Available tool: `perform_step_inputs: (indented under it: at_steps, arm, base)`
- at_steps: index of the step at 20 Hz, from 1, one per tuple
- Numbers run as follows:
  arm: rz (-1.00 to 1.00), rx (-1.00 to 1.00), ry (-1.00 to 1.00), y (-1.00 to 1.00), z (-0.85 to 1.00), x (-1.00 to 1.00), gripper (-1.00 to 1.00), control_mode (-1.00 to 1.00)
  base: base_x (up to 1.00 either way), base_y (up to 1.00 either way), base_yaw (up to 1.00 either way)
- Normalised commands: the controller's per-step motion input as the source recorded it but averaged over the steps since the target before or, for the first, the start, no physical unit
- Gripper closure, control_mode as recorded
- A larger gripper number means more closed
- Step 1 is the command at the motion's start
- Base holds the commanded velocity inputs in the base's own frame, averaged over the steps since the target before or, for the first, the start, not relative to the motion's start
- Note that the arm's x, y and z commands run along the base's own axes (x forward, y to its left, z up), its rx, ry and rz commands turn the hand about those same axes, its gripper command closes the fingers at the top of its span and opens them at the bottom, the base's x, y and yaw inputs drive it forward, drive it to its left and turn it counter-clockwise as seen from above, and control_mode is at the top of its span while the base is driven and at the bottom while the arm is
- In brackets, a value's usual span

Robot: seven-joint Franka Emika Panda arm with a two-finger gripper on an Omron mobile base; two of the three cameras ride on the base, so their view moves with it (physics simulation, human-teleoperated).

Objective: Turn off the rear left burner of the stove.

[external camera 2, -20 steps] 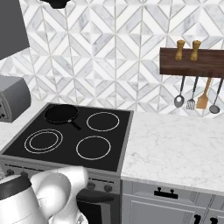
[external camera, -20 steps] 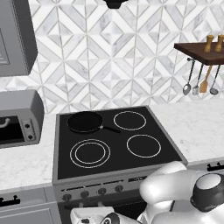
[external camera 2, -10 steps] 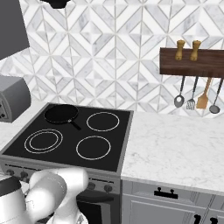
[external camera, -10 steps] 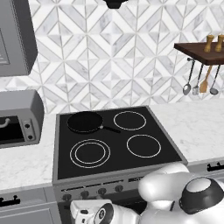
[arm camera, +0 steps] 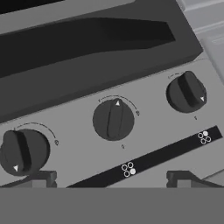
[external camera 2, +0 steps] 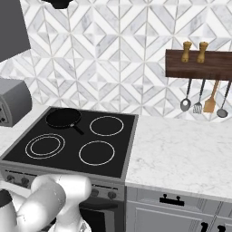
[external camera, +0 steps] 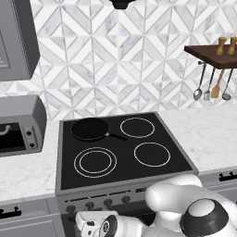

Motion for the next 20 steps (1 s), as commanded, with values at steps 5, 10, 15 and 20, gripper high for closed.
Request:
perform_step_inputs:
  at_steps: [5, 10, 15, 20]
  arm:
    - [0.00, 0.10, -0.07, 0.03, -0.09, 0.08, -1.00, -1.00]
    - [0.00, 0.10, -0.06, 0.10, -0.22, 0.09, -1.00, -1.00]
    - [0.00, 0.09, -0.06, 0.05, -0.19, 0.13, -1.00, -1.00]
    - [0.00, 0.04, -0.06, 0.09, -0.11, 0.20, -1.00, -1.00]
  base:
    - [0.00, 0.00, 0.00]
    - [0.00, 0.00, 0.00]
    - [0.00, 0.00, 0.00]
    - [0.00, 0.00, 0.00]
